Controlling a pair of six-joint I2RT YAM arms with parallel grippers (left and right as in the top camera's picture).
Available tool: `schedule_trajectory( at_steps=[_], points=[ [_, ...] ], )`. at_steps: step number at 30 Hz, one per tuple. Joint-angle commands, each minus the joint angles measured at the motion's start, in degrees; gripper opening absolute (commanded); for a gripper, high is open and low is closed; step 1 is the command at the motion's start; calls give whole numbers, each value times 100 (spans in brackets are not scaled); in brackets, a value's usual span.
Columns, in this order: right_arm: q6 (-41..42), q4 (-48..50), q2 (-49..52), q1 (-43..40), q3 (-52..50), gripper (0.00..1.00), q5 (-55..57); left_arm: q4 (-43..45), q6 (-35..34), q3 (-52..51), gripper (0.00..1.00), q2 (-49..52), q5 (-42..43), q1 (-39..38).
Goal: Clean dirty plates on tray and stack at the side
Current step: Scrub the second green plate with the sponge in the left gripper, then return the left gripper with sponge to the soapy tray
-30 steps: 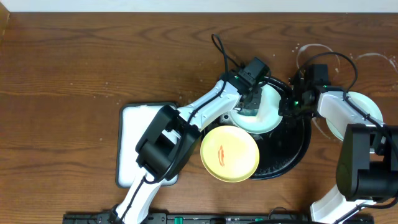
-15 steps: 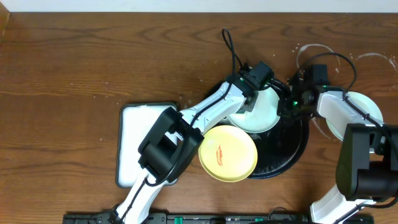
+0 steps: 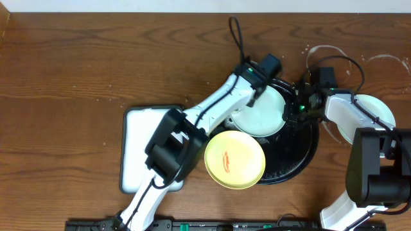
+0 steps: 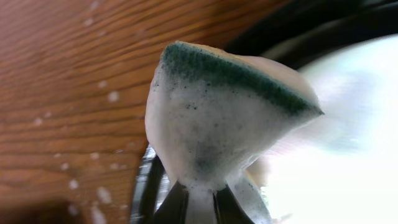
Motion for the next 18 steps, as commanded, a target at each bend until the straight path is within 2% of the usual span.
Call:
schedule_trajectory(
  at_steps=[1, 5, 9, 18],
  points=[
    [-44, -94, 122, -66, -109, 1, 507, -229, -90, 59, 8, -354, 199, 258],
    [-46, -92, 122, -66, -109, 1, 505, -645, -129, 59, 8, -713, 1005, 448],
    [-52, -74, 122, -66, -109, 1, 505, -1257, -197, 59, 8, -1266, 1412, 785],
    [-114, 55, 122, -66, -109, 1, 505, -2791, -173, 39, 8, -2605, 1445, 2070]
  ],
)
